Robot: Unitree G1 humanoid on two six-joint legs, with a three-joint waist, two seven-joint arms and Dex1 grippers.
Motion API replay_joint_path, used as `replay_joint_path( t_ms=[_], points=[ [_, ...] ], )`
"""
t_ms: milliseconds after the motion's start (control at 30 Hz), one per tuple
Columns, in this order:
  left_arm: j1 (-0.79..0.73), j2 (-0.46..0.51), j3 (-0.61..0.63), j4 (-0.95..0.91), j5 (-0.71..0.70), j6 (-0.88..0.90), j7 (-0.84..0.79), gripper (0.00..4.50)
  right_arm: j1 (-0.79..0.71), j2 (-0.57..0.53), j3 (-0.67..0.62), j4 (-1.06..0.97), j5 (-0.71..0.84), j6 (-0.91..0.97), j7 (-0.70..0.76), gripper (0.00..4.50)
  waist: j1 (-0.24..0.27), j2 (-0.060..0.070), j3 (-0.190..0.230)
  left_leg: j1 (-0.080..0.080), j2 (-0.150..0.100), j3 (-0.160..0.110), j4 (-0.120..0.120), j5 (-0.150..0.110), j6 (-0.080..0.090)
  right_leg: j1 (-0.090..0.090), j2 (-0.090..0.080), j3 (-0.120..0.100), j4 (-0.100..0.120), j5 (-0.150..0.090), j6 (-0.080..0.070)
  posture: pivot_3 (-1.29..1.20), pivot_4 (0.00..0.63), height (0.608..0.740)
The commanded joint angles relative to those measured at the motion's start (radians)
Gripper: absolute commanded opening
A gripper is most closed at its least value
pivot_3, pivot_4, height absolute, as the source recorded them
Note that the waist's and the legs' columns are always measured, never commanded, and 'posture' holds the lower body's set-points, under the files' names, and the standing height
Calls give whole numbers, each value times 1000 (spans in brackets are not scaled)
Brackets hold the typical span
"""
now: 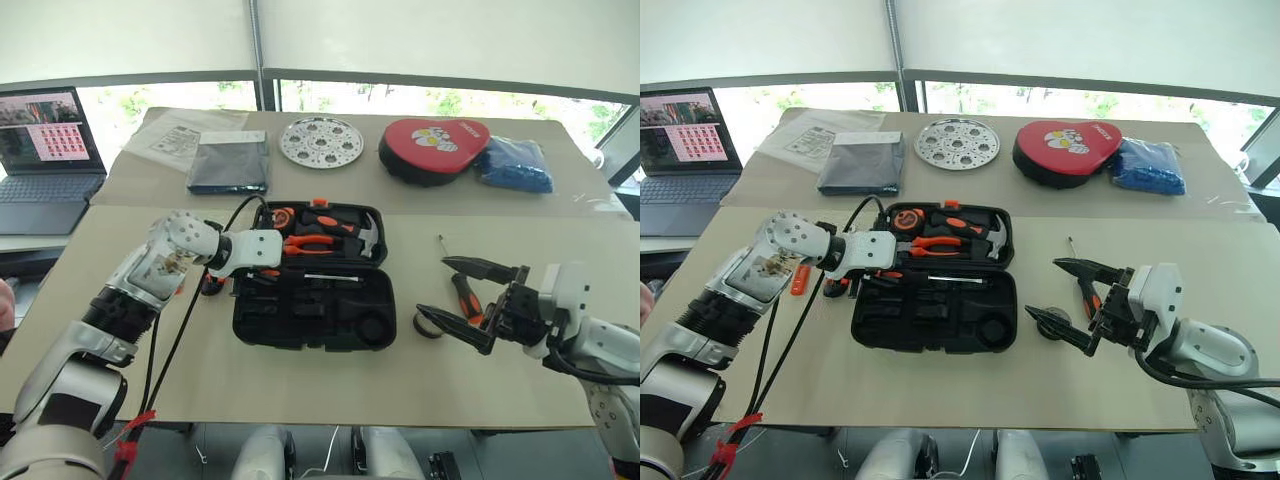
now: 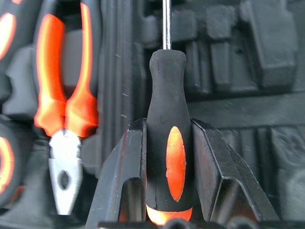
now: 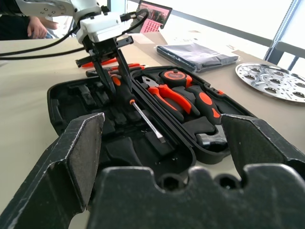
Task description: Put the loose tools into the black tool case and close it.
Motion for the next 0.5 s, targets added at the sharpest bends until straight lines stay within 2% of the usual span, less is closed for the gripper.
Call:
replay_joint_path(
  t_ms=[33,167,367,500],
  points=[
    [-8,-25,1,-11,26,14,-12,869,-15,-23,-20,-39,10,25,-6,4500,2,0,0,-1,0,0,1,0,1,0,0,0,0,1,1,0,150,740],
    [-24,-61,3,1,52,34,0,869,-20,-26,-19,-46,13,43,-7,4500,4,0,0,-1,-1,0,3,-5,9,1,-1,1,-1,1,2,0,150,740],
    [-50,-111,12,23,88,51,30,869,-19,-38,-18,-61,19,80,1,4500,10,0,0,0,-1,0,4,-5,9,2,-1,1,1,1,2,0,150,740],
    [-52,-113,9,14,111,63,18,869,-22,-42,-21,-67,25,100,2,4500,16,0,0,1,-1,-2,7,-6,10,5,0,0,1,1,2,0,150,740]
  ],
)
